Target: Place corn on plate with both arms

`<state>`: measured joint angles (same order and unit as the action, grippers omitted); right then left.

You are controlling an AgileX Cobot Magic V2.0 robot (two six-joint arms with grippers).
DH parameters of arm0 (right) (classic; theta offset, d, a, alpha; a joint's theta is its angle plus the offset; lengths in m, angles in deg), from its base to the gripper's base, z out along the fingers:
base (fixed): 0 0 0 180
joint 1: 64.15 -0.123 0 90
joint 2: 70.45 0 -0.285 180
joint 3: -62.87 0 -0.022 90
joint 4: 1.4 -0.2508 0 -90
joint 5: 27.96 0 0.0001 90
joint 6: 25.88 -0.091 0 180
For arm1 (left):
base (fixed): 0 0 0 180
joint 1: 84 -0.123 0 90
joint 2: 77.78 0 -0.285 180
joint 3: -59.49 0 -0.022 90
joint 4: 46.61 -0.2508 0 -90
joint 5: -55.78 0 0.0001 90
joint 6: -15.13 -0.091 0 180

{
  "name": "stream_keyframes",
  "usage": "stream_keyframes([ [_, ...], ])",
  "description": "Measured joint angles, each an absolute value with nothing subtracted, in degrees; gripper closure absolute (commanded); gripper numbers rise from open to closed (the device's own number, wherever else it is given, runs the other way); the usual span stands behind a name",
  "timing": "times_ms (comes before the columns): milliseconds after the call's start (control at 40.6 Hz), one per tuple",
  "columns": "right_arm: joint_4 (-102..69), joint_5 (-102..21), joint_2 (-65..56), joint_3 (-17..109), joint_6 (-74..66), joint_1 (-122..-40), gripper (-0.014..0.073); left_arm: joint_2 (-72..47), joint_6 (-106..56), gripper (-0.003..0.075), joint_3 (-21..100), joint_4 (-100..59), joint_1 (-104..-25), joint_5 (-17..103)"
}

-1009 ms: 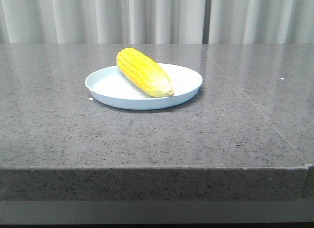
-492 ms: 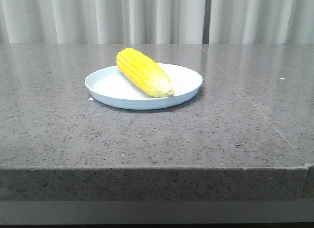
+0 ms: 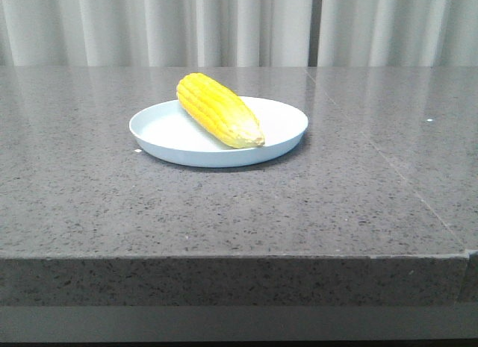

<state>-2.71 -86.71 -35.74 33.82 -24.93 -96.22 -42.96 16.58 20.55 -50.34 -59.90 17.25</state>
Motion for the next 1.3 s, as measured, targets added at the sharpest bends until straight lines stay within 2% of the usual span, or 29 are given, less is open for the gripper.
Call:
stream_keyframes([
  [246,-2.7,-86.7,-35.7,33.8,-24.9,-96.2,0.0661,-56.4,16.6,0.0741,2.3,-50.0,-71.6,31.1],
  [566,-2.7,-86.7,-35.7,33.8,-24.9,-96.2,0.0661,-69.9,16.6,0.0741,-17.4,-45.2,-78.9,46.8],
  [713,-2.6,-86.7,-35.7,33.8,-24.9,-96.2,0.0661,-70.3,16.7,0.0741,-18.3,-44.2,-79.9,50.6],
  [1304,-2.6,-86.7,-35.7,33.8,-24.9,-96.2,0.0661,-70.3,14.4,0.0741,-18.3,-44.2,-80.0,51.5],
])
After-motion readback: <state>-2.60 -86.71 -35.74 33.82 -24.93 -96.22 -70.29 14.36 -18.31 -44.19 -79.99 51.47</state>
